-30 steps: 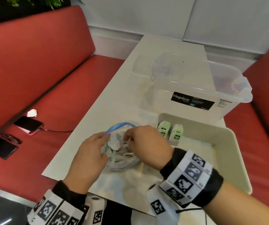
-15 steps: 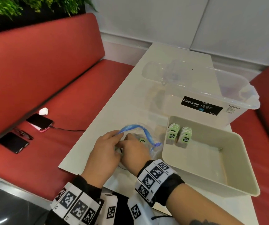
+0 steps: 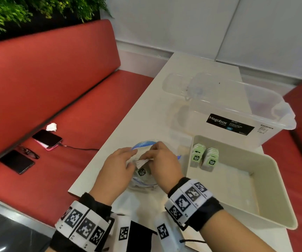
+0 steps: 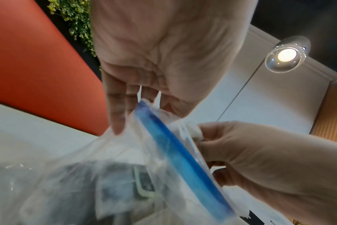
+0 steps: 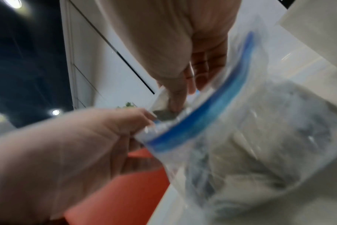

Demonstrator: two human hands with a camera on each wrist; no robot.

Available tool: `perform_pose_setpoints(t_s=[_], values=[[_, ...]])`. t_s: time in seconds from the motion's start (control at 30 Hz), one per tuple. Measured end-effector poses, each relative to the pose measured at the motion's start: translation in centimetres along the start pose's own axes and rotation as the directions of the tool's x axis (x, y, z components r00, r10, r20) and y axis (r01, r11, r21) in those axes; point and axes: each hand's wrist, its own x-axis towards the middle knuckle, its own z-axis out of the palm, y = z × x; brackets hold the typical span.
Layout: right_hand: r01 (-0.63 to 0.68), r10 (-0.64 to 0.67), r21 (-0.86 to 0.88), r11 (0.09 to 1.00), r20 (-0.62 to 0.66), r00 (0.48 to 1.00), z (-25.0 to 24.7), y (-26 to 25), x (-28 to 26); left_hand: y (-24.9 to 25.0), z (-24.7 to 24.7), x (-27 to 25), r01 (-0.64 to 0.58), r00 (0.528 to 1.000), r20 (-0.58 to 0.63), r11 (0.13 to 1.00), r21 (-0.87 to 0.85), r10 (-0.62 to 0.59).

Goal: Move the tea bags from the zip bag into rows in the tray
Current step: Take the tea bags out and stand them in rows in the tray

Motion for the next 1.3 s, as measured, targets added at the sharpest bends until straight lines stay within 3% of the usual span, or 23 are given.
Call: perform_pose_setpoints(t_s=[0.13, 0.37, 0.47, 0.57, 0.63, 0.7, 0.8, 0.87, 0.93, 1.03, 1.17, 1.3], values=[[-0.032, 0.044, 0.126, 0.992, -0.095, 0.994, -2.3, 0.4, 0.0, 0.6, -0.2, 0.3, 0.054, 0.998, -0.031, 0.995, -0.079, -0.057], [-0.066, 0.128, 0.465, 0.883, -0.103, 0.986, -4.9, 0.8, -0.2, 3.1, -0.7, 0.2, -0.086, 0.977, -0.211, 0.95, -0.3, 0.022], [-0.063, 0.13, 0.591, 0.804, -0.073, 0.989, -5.8, 0.4, -0.7, 3.9, -0.7, 0.3, -0.066, 0.995, -0.092, 0.878, -0.474, 0.025], [-0.063, 0.11, 0.635, 0.77, -0.035, 0.993, -6.4, 0.0, -1.1, 4.3, -0.6, 0.6, 0.044, 0.997, 0.073, 0.776, -0.629, 0.002], [-0.068, 0.131, 0.59, 0.805, -0.064, 0.989, -6.4, 0.2, -1.1, 4.7, -0.6, 0.6, 0.11, 0.994, 0.095, 0.707, -0.699, -0.06], [-0.036, 0.131, 0.459, 0.888, -0.177, 0.975, -6.1, 0.8, -1.4, 5.0, -0.4, 0.8, 0.147, 0.989, 0.098, 0.673, -0.725, -0.111], [0.151, -0.083, 0.226, 0.962, -0.286, 0.955, -6.2, 1.1, -2.2, 5.0, -0.2, 1.1, 0.22, 0.976, 0.164, 0.622, -0.751, -0.146], [0.256, -0.245, 0.01, 0.967, -0.255, 0.936, -6.1, 1.4, -2.4, 5.3, -0.1, 1.2, 0.253, 0.967, 0.215, 0.608, -0.752, -0.137], [0.273, -0.287, -0.09, 0.958, -0.244, 0.926, -5.8, 2.0, -2.2, 6.0, -0.2, 1.1, 0.271, 0.96, 0.26, 0.591, -0.759, -0.107], [0.249, -0.232, 0.029, 0.968, -0.278, 0.932, -5.6, 2.7, -2.0, 6.7, -0.7, 1.3, 0.299, 0.946, 0.316, 0.549, -0.781, -0.065], [0.153, -0.042, 0.46, 0.874, -0.242, 0.969, -6.0, 2.8, -2.0, 6.7, -1.0, 1.4, 0.283, 0.953, 0.294, 0.552, -0.784, -0.07], [0.09, 0.024, 0.632, 0.769, -0.17, 0.985, -5.9, 2.6, -1.8, 6.5, -0.4, 1.5, 0.125, 0.991, 0.113, 0.746, -0.654, -0.067]])
